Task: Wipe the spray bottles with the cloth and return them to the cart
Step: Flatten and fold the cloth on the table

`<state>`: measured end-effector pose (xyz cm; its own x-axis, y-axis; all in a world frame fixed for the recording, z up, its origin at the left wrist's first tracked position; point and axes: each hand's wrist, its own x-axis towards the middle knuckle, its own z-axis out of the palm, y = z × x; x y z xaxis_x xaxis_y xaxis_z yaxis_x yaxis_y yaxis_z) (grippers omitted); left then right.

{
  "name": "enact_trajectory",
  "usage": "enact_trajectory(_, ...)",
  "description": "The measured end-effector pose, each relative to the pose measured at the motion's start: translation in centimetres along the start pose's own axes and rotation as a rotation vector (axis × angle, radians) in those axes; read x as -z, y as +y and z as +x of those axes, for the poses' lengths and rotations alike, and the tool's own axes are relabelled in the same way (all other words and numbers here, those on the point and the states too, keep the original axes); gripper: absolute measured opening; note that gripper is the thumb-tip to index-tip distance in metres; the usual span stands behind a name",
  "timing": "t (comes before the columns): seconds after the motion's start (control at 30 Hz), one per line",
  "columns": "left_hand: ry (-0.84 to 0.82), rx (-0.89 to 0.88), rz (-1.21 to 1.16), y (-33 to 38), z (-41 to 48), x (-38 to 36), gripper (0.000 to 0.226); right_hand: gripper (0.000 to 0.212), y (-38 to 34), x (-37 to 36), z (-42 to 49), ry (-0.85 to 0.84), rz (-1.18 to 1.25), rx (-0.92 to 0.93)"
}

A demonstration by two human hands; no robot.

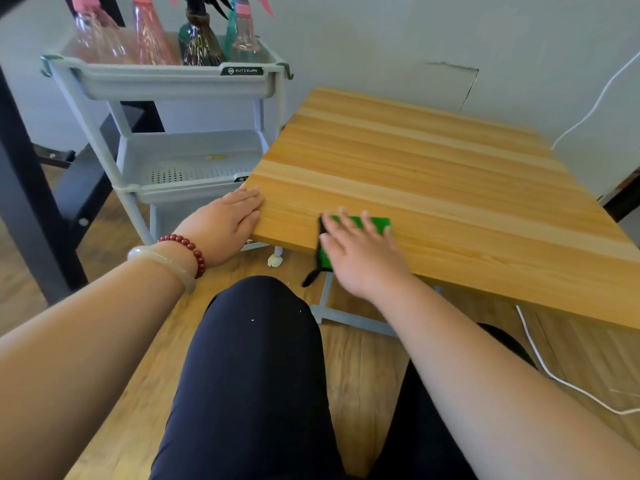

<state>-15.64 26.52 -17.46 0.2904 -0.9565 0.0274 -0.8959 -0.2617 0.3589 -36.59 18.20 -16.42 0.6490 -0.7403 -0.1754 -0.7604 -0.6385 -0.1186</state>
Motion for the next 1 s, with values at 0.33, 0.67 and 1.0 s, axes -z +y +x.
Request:
enact_trajectory(0.33, 0.057, 0.048, 0.0, -1.4, -0.4, 1.1, 0.047, 0.054, -6.2, 0.2, 2.9, -0.034, -0.025, 0.152)
enact_trajectory(0.67, 0.041, -0.105, 0.105, -0.2, 0.0, 0.4, 0.047, 0.053, -3.2, -0.3, 1.3, -0.009, -0.017, 0.043)
enact_trajectory(1.0, -0.065, -0.083, 0.14, 1.6, -0.1, -0.7, 0.049, 0.059, 5.4, 0.7, -1.1, -0.022, 0.052, -0.419)
